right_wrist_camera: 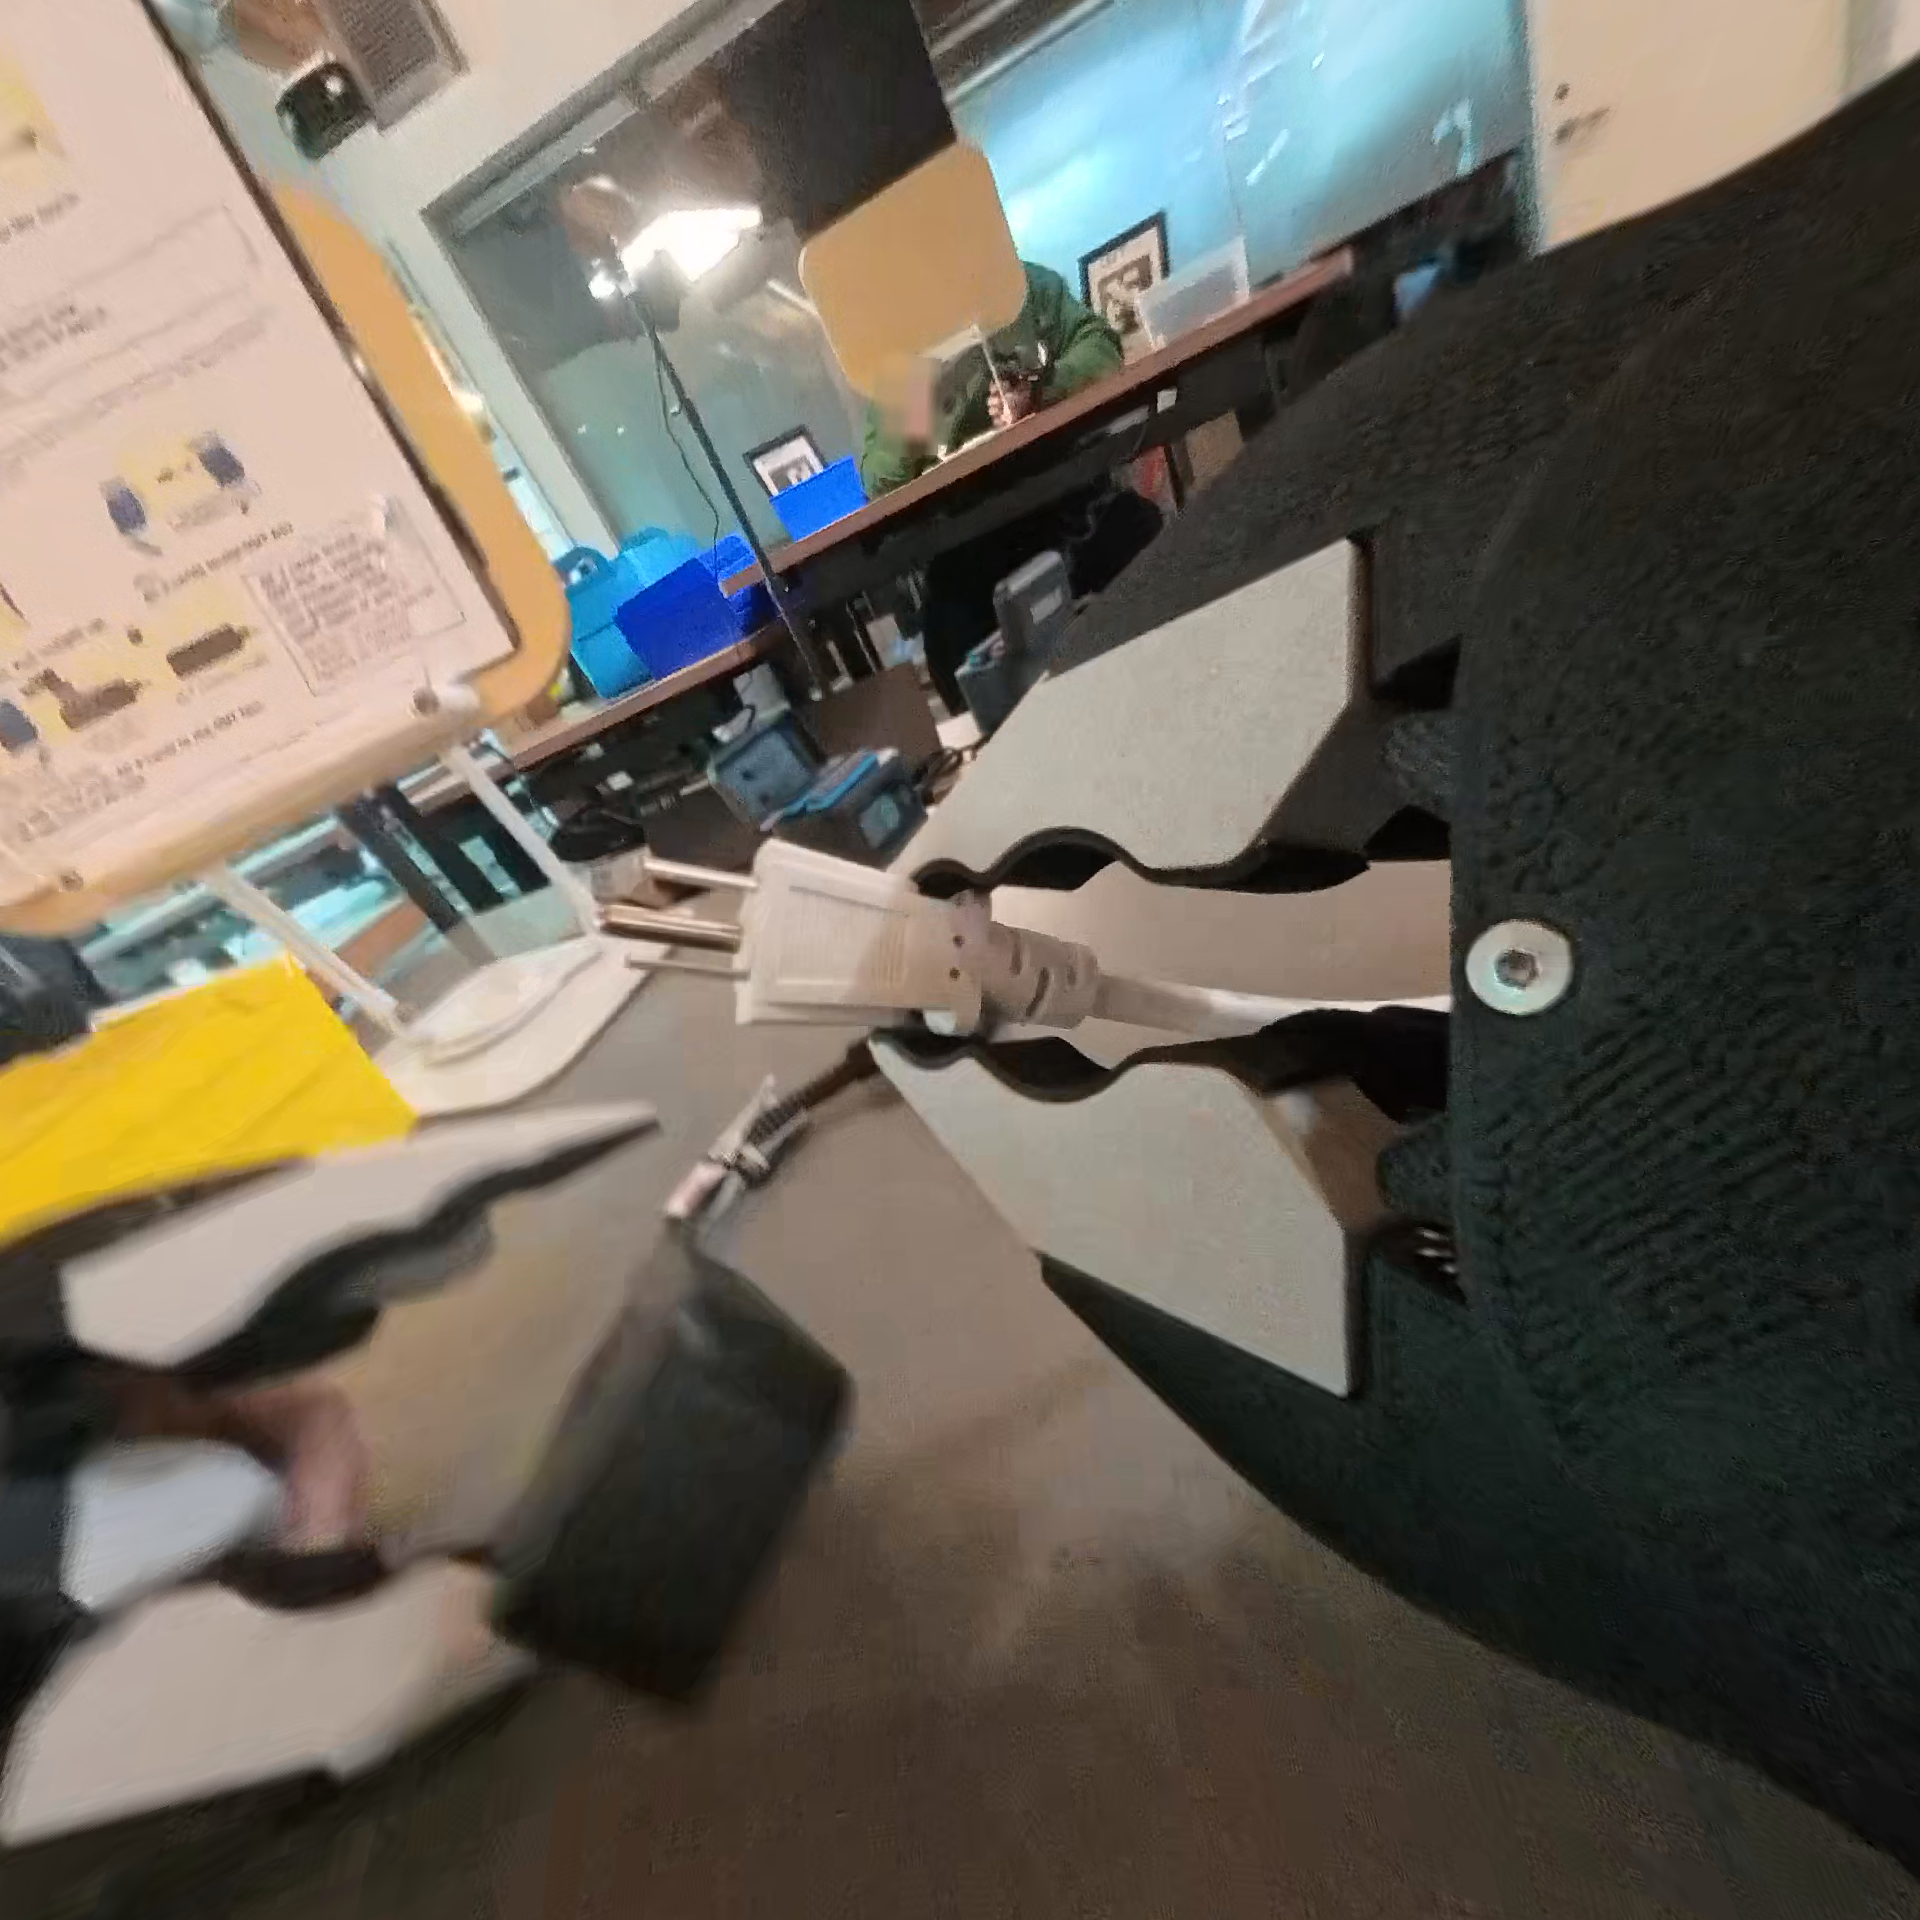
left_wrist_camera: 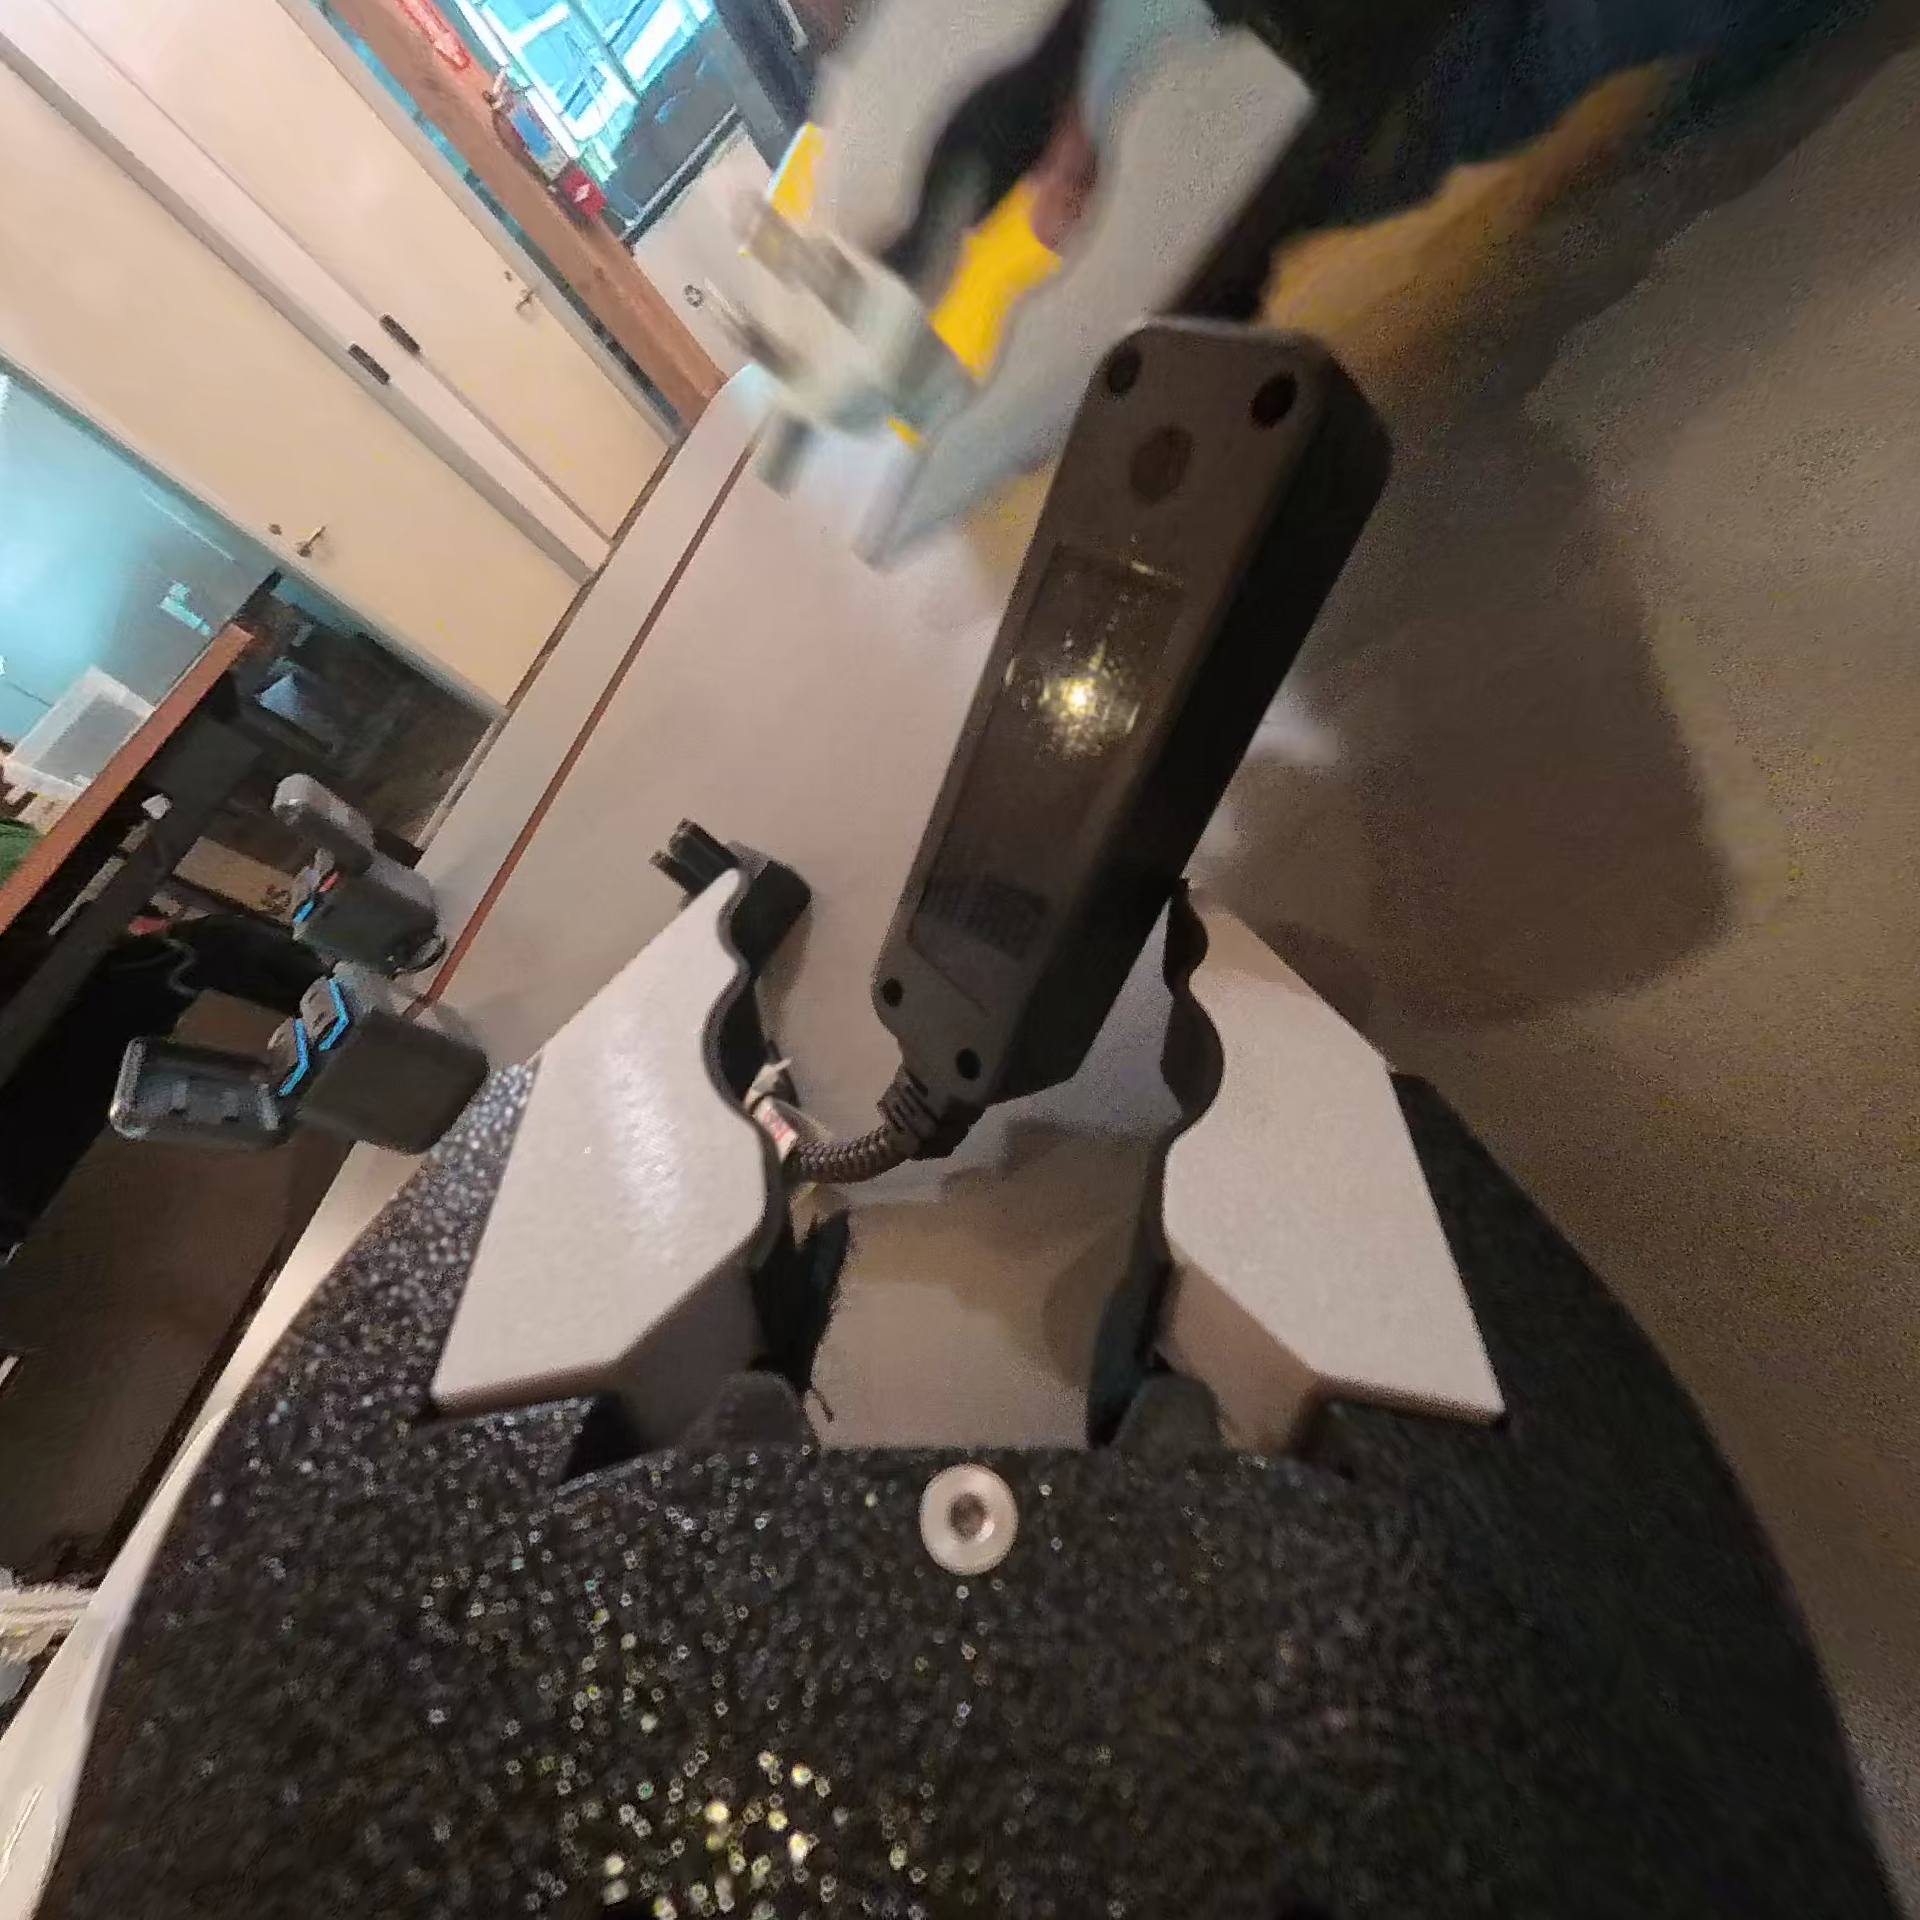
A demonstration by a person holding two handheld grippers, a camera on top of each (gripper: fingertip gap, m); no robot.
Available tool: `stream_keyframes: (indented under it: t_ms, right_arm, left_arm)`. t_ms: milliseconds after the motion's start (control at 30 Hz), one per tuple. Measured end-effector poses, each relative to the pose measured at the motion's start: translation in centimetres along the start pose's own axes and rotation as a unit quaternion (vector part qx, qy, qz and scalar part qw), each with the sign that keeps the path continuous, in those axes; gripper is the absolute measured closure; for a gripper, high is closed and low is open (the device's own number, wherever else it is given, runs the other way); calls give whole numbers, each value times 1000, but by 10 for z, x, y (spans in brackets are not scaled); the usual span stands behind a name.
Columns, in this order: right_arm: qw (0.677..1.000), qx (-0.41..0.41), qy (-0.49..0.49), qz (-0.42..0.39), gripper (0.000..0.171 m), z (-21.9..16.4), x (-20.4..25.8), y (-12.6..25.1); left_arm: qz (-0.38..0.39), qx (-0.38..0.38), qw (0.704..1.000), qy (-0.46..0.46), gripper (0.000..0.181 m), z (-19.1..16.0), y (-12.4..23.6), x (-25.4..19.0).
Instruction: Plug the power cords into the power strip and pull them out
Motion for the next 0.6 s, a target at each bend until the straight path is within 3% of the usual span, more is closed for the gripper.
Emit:
stream_keyframes:
  t_ms: [167, 367, 467, 600]
  right_arm:
    - [987, -13, -155, -33, 148, 41, -111, 32]
    - [979, 14, -188, -81, 148, 71, -244, 110]
    - [979, 82, -160, -101, 149, 63, -279, 136]
    - [957, 235, -155, -77, 149, 15, -279, 152]
  left_arm:
    - [-80, 41, 996, -18, 95, -3, -7, 0]
    - [-101, 29, 994, -5, 86, -4, -6, 0]
    - [-83, 9, 997, -2, 86, -3, -3, 2]
    - [-69, -8, 997, 34, 82, -5, -1, 7]
Point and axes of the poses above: each gripper's, where its closed fingertips meet, y back along the fingers, z out of its top, x = y × z across the jaws, the point moved 4 cm from there along y, back along the fingers, and after that the axes turned 6 degrees about -z, right-handed, at the moved point
